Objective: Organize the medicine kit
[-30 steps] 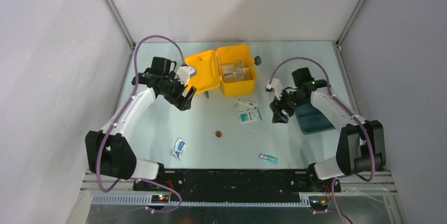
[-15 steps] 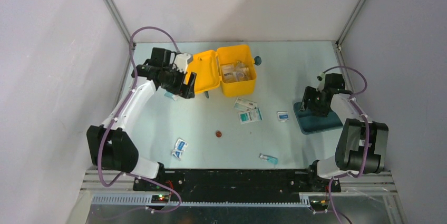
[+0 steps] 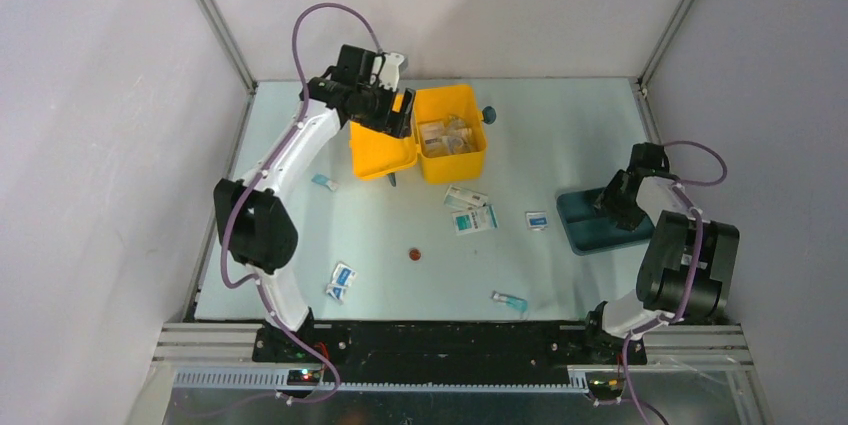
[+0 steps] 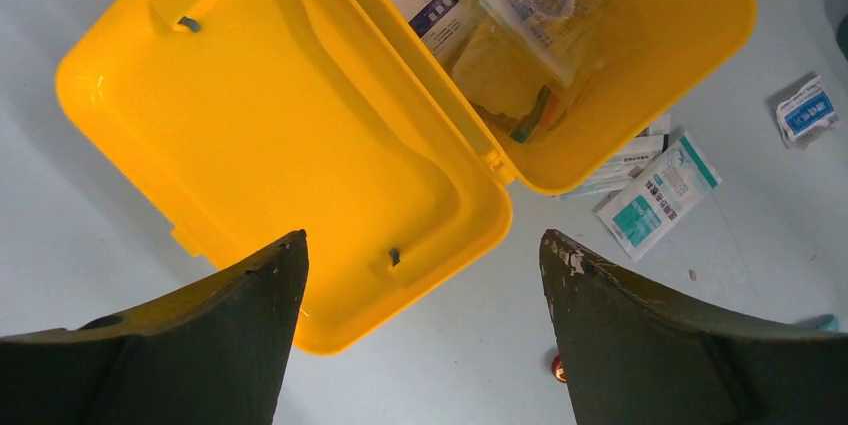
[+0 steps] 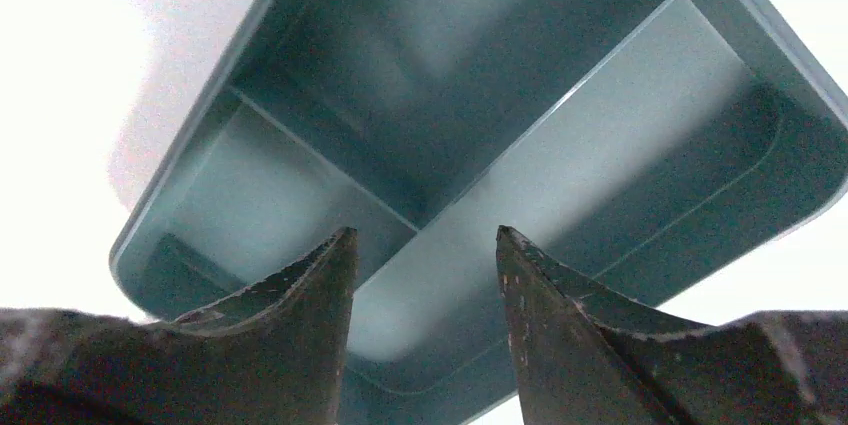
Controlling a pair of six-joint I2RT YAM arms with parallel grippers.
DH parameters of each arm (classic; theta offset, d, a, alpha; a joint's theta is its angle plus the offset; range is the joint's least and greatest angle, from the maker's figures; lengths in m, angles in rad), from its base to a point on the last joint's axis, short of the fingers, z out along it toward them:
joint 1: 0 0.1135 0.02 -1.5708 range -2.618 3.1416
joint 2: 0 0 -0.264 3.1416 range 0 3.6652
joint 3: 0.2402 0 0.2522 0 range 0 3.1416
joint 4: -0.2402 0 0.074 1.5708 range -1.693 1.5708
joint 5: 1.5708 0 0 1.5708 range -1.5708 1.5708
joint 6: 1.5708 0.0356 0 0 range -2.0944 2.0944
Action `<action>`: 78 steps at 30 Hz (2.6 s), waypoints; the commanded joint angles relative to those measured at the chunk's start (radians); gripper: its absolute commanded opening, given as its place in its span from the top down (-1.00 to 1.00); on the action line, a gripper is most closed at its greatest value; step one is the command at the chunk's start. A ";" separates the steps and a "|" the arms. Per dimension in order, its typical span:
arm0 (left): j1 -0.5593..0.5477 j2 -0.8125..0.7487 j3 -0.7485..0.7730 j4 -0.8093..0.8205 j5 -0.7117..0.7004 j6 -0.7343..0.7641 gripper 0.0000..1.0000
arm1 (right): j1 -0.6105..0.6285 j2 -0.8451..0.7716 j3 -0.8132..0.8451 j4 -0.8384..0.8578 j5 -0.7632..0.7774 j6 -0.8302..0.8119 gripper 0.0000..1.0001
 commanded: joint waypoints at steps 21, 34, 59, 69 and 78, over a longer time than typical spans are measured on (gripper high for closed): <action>0.007 -0.230 -0.152 0.010 -0.053 0.062 -0.85 | 0.020 -0.016 0.105 -0.030 -0.052 0.068 1.00; 0.013 -0.320 -0.224 0.011 -0.152 0.193 -0.87 | 0.487 0.014 0.452 0.170 -0.217 -0.227 1.00; 0.125 -0.516 -0.445 0.034 -0.137 0.208 -0.89 | 0.797 0.611 1.151 0.018 -0.036 -0.190 1.00; 0.145 -0.521 -0.454 0.034 -0.129 0.199 -0.89 | 0.818 0.729 1.396 -0.189 0.024 -0.102 1.00; 0.150 -0.512 -0.459 0.041 -0.096 0.170 -0.89 | 0.846 0.691 1.284 -0.198 0.031 -0.043 1.00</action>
